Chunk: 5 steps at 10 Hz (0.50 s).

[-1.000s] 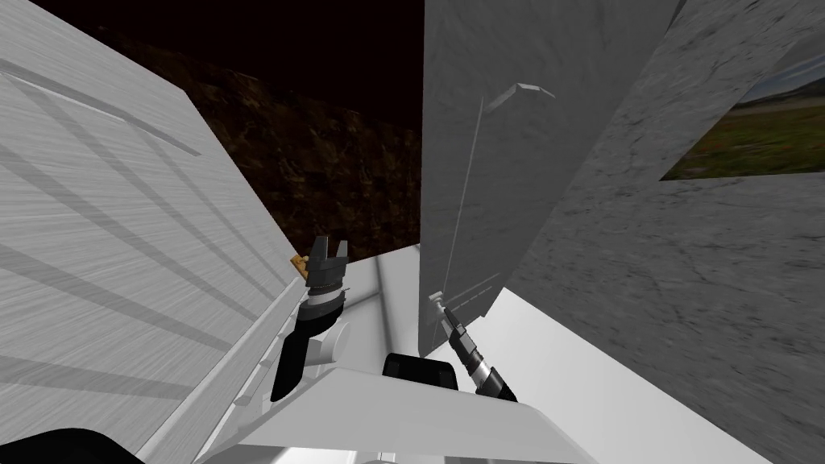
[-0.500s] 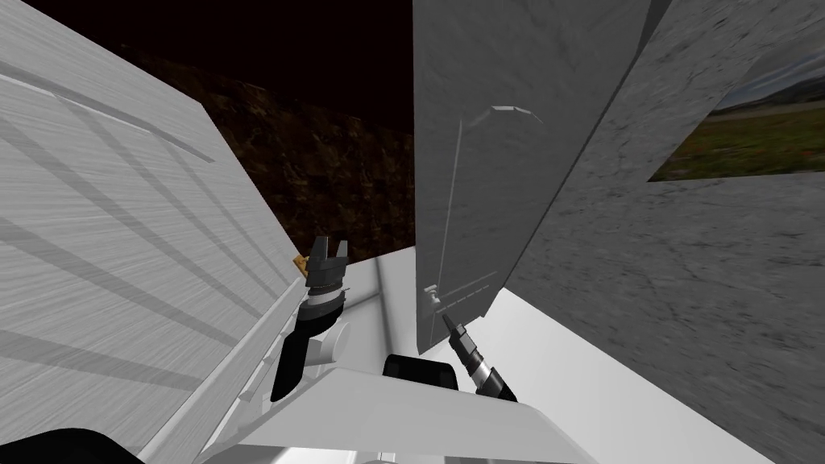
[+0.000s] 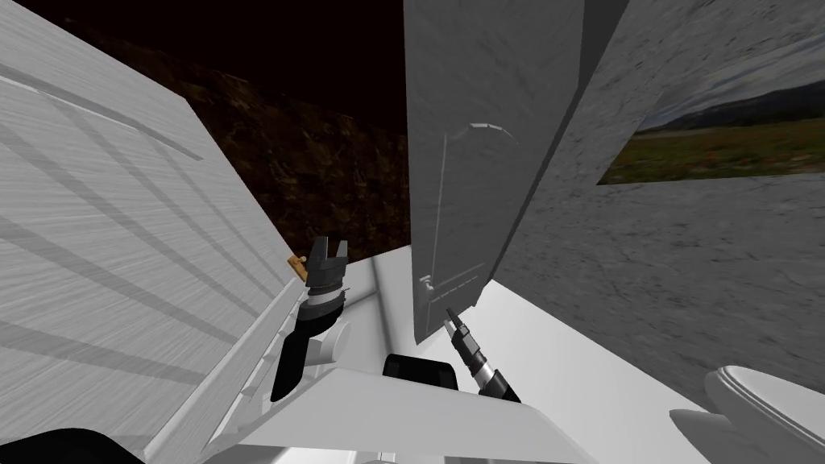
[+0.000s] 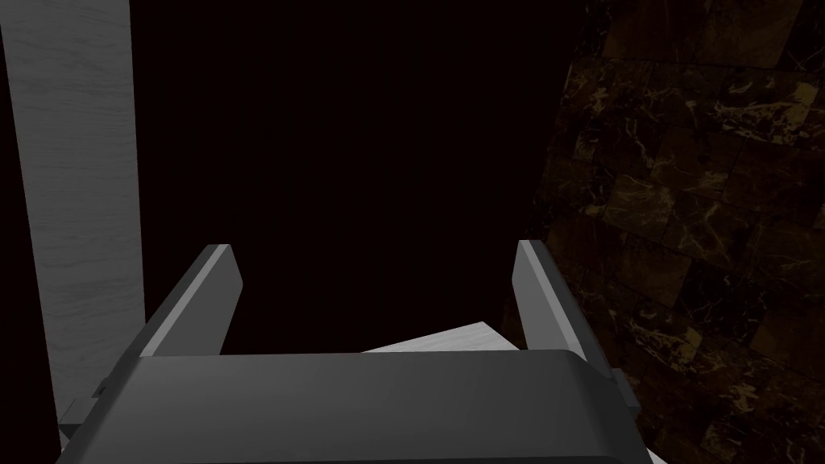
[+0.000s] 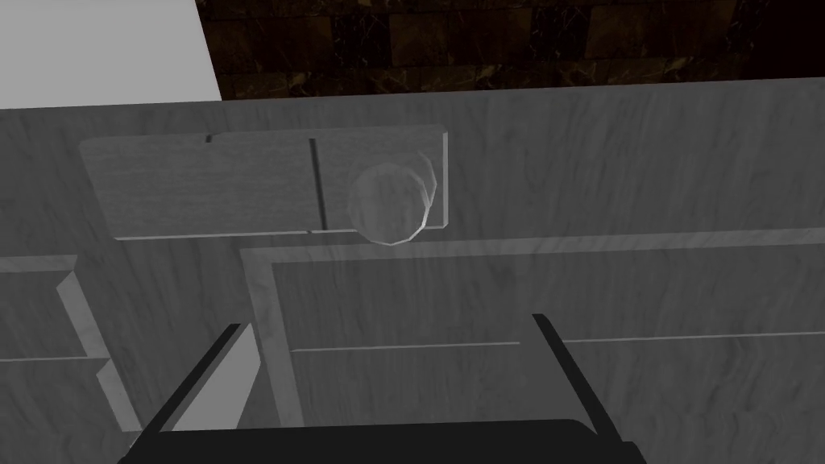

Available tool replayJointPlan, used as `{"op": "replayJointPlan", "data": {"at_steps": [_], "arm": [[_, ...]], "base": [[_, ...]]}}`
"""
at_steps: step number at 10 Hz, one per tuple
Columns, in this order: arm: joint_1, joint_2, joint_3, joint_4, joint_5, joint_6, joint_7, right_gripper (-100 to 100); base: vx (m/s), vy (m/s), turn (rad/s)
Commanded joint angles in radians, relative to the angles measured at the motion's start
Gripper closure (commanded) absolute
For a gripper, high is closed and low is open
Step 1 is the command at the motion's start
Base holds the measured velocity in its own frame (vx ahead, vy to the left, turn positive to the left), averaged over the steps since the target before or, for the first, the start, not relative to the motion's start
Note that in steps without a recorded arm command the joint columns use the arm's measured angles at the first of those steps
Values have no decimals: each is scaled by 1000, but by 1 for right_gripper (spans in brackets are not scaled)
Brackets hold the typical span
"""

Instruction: Push the door open

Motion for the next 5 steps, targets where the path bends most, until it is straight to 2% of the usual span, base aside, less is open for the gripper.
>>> {"op": "replayJointPlan", "data": {"at_steps": [1, 5], "arm": [[-9, 8, -6, 5, -1, 9, -2, -100], [-30, 27, -18, 16, -3, 29, -5, -100]], "base": [[57, 69, 53], [165, 98, 29]]}}
